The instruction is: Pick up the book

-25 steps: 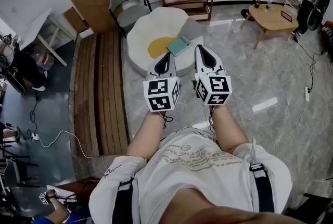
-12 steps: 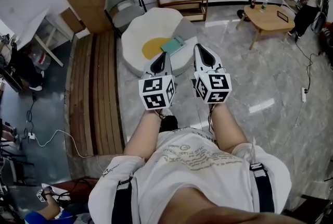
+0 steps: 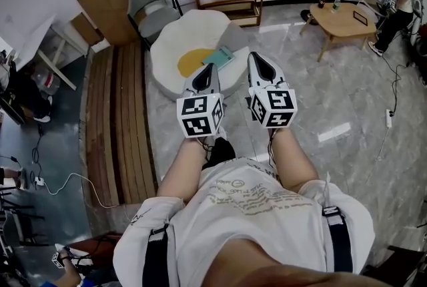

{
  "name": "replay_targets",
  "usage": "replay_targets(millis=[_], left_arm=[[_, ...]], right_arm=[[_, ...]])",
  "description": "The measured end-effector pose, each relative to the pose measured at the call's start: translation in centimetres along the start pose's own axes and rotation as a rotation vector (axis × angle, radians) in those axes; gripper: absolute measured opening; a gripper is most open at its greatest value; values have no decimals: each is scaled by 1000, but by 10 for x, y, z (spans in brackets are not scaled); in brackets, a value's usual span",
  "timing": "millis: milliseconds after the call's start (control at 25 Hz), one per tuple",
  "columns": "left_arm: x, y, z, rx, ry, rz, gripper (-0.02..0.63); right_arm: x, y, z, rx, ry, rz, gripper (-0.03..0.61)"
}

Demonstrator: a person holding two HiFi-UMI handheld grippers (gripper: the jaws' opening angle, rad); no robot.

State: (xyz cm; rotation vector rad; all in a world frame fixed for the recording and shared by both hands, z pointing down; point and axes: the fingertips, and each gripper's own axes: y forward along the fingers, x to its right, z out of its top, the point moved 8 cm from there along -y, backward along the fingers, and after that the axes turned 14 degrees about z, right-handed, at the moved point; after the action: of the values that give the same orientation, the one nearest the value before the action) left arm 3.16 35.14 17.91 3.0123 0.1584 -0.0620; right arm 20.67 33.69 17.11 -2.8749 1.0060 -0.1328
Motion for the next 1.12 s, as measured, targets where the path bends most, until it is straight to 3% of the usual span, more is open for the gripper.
replay_targets(millis=[320, 520, 1120], left_arm=[[0, 60, -3, -36, -26, -46, 20], [-1, 104, 9, -37, 12, -75, 20], [-66, 228, 25, -75, -41, -90, 20]], right_arm=[[32, 36, -8, -25, -12, -13, 29], [55, 70, -6, -22, -8, -28, 29], [90, 202, -13, -75, -27, -23, 29]])
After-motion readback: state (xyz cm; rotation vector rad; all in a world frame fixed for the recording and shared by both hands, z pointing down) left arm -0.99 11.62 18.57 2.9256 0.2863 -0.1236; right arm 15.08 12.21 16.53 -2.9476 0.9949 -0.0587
